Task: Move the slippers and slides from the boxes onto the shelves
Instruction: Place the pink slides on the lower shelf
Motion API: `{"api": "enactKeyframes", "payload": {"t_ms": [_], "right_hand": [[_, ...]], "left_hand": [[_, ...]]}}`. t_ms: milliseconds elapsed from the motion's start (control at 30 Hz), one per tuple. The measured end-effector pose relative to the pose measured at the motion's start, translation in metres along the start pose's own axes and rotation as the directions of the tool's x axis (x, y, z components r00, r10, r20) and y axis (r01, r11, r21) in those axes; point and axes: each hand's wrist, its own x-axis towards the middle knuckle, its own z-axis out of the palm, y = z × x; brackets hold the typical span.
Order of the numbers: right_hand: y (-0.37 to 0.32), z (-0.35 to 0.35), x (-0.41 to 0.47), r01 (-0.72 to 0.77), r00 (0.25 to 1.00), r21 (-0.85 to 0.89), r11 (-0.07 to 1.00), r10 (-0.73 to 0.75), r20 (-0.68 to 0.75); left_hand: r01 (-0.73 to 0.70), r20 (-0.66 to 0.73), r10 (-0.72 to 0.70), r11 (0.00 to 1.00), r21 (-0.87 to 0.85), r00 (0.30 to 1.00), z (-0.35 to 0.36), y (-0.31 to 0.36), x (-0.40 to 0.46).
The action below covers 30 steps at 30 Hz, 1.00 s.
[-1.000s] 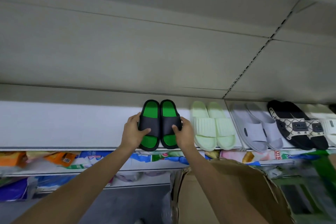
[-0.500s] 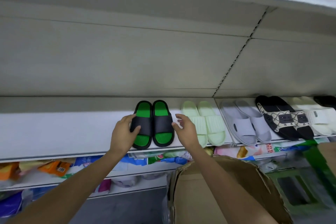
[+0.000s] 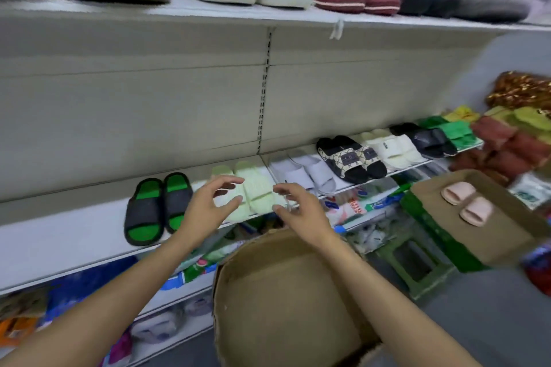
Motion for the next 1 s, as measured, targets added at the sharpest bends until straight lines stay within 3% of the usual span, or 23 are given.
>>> {"api": "enactKeyframes", "payload": {"t_ms": [367,533,767,1000], "right_hand": [[0.047,-0.21,-0.161,-0.03,0.984,-0.097,0.995,0.012,-0.18],[0.069,-0.278,-0.219,-0.079,0.958,-0.068,0.995,0.057,-0.281],[0.112,-0.353,-0.273,-0.165,0.889,-0.029,0.986,0.136,-0.437],[0.18,-0.403,-0.277,-0.261,0.85,-0.027,0.965,0.217,-0.48]], "left_hand": [[-0.159,0.218,0.18,0.981,-0.113,0.959,0.208,0.149,-0.038],[-0.163,0.29,0.231,0.957,-0.242,0.929,0.293,0.199,-0.044],[-0.227,0.406,0.319,0.939,-0.259,0.856,0.394,0.233,-0.035],[-0.196,0.473,0.328,0.931,-0.307,0.818,0.49,0.235,0.005]]}}
